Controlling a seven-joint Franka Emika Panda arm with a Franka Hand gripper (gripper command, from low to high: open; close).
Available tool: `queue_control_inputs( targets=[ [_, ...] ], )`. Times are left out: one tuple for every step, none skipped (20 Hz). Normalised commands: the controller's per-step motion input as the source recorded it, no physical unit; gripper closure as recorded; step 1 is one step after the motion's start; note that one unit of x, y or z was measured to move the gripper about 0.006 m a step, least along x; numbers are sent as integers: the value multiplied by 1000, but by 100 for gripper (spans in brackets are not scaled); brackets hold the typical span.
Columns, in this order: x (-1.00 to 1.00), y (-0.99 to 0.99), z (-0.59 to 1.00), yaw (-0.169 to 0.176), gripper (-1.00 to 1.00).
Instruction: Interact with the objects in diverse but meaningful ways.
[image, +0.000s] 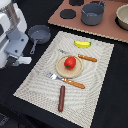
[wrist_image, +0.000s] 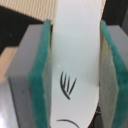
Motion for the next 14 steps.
queue_control_inputs(
  targets=[
    [891,457,446,11,100],
    [883,480,420,12,100],
    [874,500,414,11,100],
    [874,529,417,6,100],
    [863,554,420,6,100],
    [849,574,411,5,100],
    [843,611,411,0,100],
    [826,620,414,0,100],
    [817,626,420,0,100],
    [814,629,429,0,100],
    [817,631,429,0,100],
    [814,629,423,0,100],
    [811,626,414,0,100],
    [794,634,386,0,100]
  ],
)
